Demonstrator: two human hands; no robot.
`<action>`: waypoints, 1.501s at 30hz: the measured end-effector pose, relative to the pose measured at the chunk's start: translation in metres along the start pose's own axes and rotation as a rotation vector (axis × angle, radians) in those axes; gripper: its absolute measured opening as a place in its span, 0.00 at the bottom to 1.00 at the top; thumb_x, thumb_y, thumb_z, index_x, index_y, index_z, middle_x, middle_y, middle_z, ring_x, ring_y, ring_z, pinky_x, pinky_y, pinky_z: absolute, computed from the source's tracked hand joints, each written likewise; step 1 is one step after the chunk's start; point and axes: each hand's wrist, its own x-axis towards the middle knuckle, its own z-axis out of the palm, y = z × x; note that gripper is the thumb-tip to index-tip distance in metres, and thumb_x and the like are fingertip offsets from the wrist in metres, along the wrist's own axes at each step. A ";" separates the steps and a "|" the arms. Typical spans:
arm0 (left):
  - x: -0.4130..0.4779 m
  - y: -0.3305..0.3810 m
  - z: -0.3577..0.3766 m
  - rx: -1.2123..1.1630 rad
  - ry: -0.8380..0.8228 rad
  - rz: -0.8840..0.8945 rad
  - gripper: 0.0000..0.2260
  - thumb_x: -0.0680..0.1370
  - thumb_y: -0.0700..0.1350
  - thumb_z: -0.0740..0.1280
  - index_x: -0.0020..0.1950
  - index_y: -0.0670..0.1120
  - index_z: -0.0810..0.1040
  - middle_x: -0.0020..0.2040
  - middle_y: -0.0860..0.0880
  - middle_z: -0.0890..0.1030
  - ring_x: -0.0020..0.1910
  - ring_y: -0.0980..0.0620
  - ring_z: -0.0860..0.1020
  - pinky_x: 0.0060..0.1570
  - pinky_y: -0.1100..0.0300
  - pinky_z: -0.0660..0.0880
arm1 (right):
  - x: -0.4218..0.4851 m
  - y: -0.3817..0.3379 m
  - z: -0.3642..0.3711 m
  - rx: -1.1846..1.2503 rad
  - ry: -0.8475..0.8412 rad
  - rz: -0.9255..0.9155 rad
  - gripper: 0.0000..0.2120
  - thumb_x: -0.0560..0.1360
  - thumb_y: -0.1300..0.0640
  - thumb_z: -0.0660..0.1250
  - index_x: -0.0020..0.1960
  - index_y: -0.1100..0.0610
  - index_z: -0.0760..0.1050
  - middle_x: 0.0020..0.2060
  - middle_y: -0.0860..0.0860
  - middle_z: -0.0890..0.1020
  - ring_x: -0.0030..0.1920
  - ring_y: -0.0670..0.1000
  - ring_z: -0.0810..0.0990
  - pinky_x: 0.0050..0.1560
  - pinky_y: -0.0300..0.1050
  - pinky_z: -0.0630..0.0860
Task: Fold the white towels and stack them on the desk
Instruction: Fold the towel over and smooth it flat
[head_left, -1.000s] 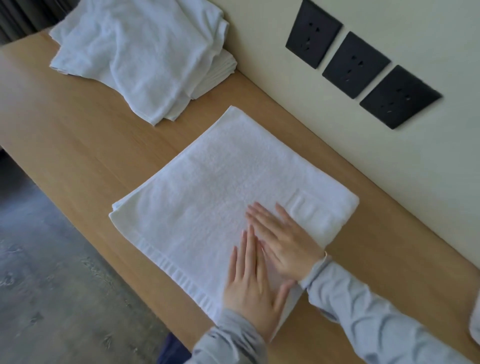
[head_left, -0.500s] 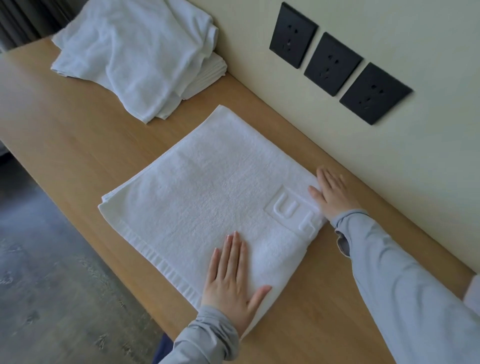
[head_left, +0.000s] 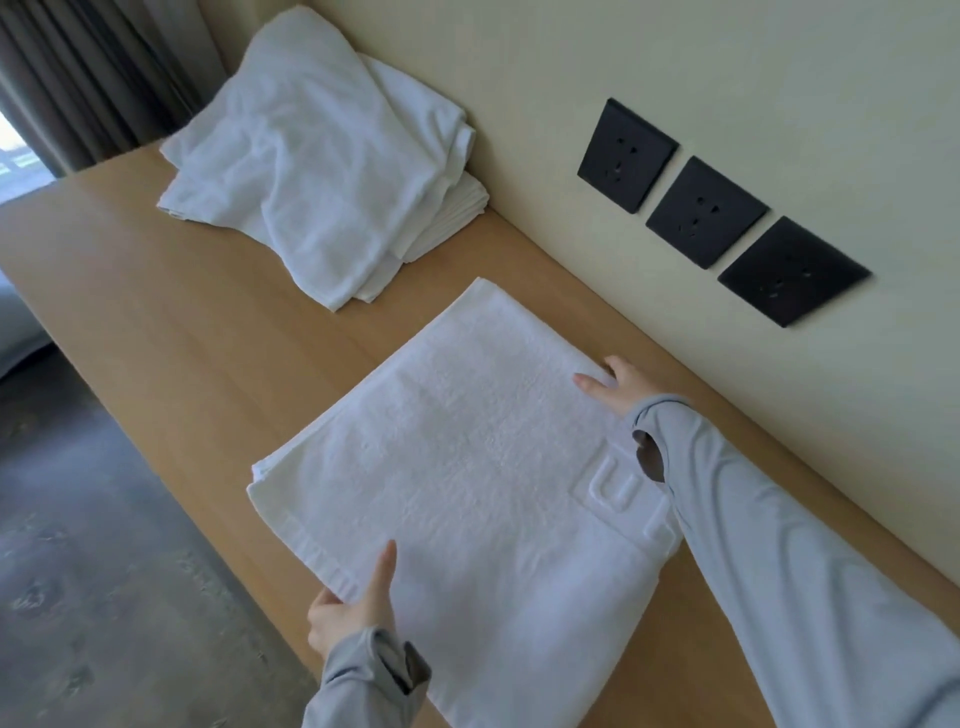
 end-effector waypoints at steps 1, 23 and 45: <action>0.003 0.003 0.001 0.005 -0.005 -0.045 0.30 0.67 0.53 0.76 0.59 0.35 0.72 0.61 0.36 0.75 0.59 0.36 0.74 0.63 0.44 0.69 | 0.005 -0.002 0.000 0.012 0.010 0.019 0.38 0.74 0.35 0.61 0.74 0.58 0.58 0.72 0.55 0.65 0.69 0.57 0.67 0.66 0.51 0.66; -0.003 0.170 0.067 0.529 -0.459 0.927 0.19 0.66 0.59 0.74 0.47 0.49 0.75 0.39 0.52 0.78 0.45 0.45 0.78 0.44 0.57 0.71 | -0.138 0.046 0.016 0.321 0.636 0.334 0.31 0.66 0.32 0.58 0.34 0.63 0.68 0.29 0.56 0.73 0.30 0.54 0.70 0.29 0.44 0.62; -0.027 0.046 0.124 1.227 -0.471 1.927 0.28 0.80 0.56 0.52 0.76 0.45 0.56 0.77 0.45 0.56 0.76 0.44 0.55 0.72 0.47 0.53 | -0.181 0.023 0.123 0.059 0.957 0.361 0.22 0.77 0.61 0.62 0.70 0.62 0.66 0.70 0.61 0.69 0.71 0.62 0.65 0.68 0.59 0.62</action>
